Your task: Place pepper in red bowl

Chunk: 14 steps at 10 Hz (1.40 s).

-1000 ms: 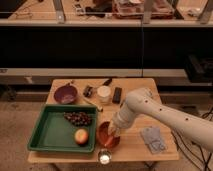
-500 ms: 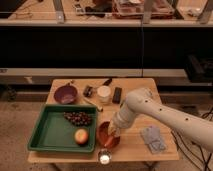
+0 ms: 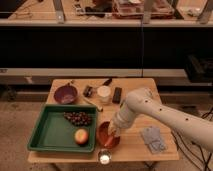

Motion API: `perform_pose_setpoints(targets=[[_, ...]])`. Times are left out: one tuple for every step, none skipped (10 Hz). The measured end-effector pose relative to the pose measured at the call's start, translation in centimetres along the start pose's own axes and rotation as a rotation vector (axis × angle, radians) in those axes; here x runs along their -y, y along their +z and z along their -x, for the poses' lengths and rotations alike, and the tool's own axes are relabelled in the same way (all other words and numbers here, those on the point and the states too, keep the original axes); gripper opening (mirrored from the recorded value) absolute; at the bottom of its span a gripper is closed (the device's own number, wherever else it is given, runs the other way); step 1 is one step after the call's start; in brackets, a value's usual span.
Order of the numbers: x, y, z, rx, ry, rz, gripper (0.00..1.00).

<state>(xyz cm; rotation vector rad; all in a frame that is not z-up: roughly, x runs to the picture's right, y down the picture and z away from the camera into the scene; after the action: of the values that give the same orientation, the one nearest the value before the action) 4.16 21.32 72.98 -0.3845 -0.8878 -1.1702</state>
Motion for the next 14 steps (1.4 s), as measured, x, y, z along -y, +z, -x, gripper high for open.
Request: perform_pose_setpoints(targets=[[-0.01,0.0,0.0,0.0,0.0,0.0,0.16],[-0.01,0.0,0.0,0.0,0.0,0.0,0.25],[-0.01,0.02,0.01,0.0,0.0,0.0,0.37],[-0.01,0.01,0.01,0.0,0.0,0.0,0.47],[-0.02,0.02,0.0,0.0,0.0,0.0,0.55],[-0.02,0.02,0.01,0.0,0.0,0.0,0.68],[-0.02,0.02,0.01,0.001,0.0,0.0,0.76],[-0.03,0.06,0.02,0.001,0.001,-0.001,0.79],[-0.03,0.06,0.02,0.001,0.001,0.0,0.8],[-0.03,0.06,0.02,0.001,0.001,-0.001,0.8],[-0.02,0.06,0.02,0.001,0.001,-0.001,0.8],[-0.02,0.06,0.02,0.001,0.001,-0.001,0.8],[-0.03,0.06,0.02,0.001,0.001,-0.001,0.8],[-0.02,0.05,0.02,0.001,0.001,-0.001,0.8]])
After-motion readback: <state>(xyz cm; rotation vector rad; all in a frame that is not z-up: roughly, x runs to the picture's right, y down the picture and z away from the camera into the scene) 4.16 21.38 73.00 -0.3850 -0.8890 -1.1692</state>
